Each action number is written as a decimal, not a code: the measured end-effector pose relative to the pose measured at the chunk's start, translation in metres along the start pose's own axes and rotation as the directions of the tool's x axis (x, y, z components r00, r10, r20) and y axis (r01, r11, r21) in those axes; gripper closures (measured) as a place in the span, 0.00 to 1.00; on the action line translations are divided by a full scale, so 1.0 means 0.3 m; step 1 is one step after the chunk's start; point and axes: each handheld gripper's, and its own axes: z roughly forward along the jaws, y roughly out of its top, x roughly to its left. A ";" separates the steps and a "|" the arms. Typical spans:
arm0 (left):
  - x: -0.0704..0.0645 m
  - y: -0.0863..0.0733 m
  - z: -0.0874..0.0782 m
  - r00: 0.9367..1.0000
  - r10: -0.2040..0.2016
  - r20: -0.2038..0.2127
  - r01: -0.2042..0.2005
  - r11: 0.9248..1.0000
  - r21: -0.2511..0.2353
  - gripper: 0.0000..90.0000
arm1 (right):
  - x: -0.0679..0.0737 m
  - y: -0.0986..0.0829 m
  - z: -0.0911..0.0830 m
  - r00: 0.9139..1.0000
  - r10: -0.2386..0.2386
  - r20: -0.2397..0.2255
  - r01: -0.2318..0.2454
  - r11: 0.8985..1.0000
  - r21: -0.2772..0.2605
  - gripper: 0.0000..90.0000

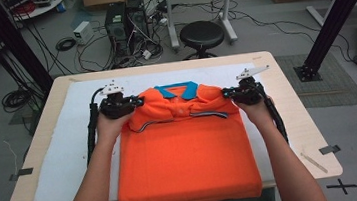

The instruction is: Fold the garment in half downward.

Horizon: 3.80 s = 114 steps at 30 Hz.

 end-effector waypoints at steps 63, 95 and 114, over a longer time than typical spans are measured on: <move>-0.186 -0.279 -0.208 0.994 -0.106 0.038 0.106 0.994 0.016 0.45 | 0.159 -0.331 -0.215 0.999 0.010 -0.044 -0.014 0.996 -0.092 0.68; 0.052 -0.295 -0.079 0.962 -0.133 -0.239 0.184 0.960 0.209 0.25 | 0.012 -0.301 -0.011 0.992 0.105 0.070 -0.114 0.984 0.138 0.38; -0.014 -0.301 -0.090 0.988 -0.089 -0.128 0.113 0.974 0.197 0.91 | 0.039 -0.290 -0.030 1.000 -0.004 -0.010 0.006 0.990 0.140 0.94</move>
